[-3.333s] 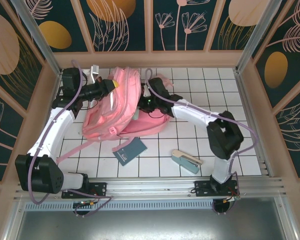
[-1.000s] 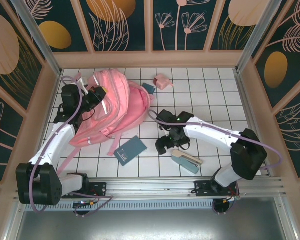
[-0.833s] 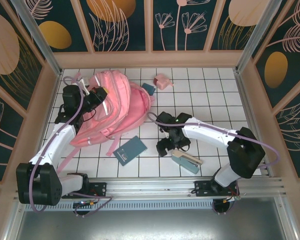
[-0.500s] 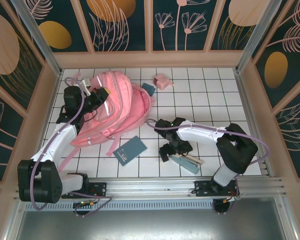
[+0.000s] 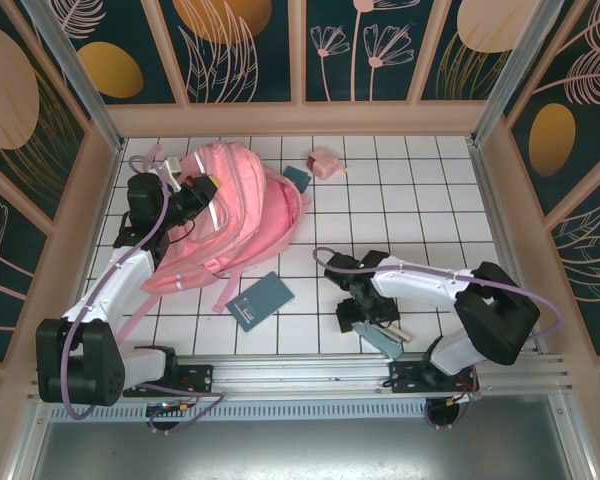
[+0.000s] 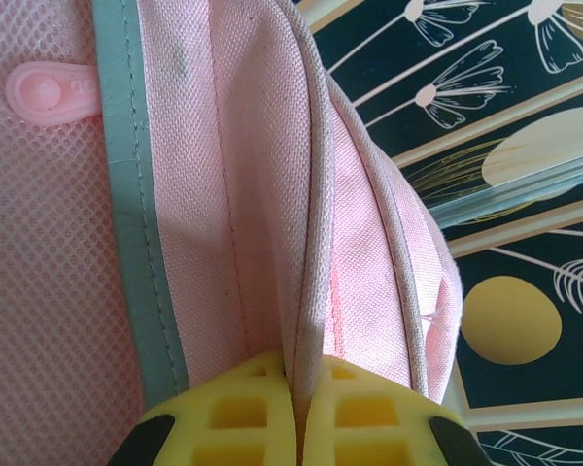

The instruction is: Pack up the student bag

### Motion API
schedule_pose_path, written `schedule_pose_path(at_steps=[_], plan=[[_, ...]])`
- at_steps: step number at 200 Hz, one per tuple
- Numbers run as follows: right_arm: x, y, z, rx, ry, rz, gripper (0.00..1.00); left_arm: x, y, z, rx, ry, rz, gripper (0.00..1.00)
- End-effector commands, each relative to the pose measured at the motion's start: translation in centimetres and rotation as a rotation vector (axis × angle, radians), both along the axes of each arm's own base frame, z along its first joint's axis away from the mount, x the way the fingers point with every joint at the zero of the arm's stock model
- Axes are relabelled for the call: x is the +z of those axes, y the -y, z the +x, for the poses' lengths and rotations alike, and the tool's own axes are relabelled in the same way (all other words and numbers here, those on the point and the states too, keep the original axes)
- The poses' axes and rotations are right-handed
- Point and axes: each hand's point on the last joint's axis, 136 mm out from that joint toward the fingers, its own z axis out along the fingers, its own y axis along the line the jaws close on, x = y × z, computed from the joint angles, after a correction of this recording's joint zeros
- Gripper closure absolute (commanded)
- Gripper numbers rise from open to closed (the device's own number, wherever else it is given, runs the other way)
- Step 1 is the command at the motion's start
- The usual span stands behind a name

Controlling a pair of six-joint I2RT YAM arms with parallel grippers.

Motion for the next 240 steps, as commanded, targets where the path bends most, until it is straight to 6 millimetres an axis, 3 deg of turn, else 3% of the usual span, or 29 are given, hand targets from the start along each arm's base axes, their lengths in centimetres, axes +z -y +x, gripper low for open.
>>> schedule_pose_path(at_steps=[1, 43, 84, 138, 156, 189, 223, 240], plan=[[-0.2, 0.8, 0.9, -0.092, 0.050, -0.023, 0.17, 2.6, 0.5, 0.1, -0.027, 0.101, -0.018, 1.00], [-0.3, 1.5, 3.4, -0.207, 0.111, 0.008, 0.31, 2.6, 0.3, -0.2, -0.021, 0.105, -0.009, 1.00], [0.1, 2.0, 7.5, -0.363, 0.180, 0.102, 0.44, 2.7, 0.3, -0.2, -0.020, 0.108, -0.005, 1.00], [1.7, 1.3, 14.0, -0.587, 0.233, 0.284, 0.45, 2.6, 0.2, -0.1, -0.017, 0.106, 0.003, 1.00], [2.7, 1.0, 15.7, -0.590, 0.261, 0.299, 0.35, 2.8, 0.2, -0.1, -0.017, 0.109, 0.007, 1.00], [2.3, 0.5, 15.0, -0.572, 0.211, 0.264, 0.12, 2.9, 0.1, -0.2, -0.014, 0.111, 0.012, 1.00], [2.7, 0.4, 12.5, -0.586, 0.195, 0.194, 0.02, 3.0, 0.1, -0.2, -0.014, 0.114, 0.011, 1.00], [2.7, 0.4, 10.9, -0.604, 0.180, 0.164, 0.01, 3.0, 0.2, -0.2, -0.017, 0.114, 0.008, 1.00]])
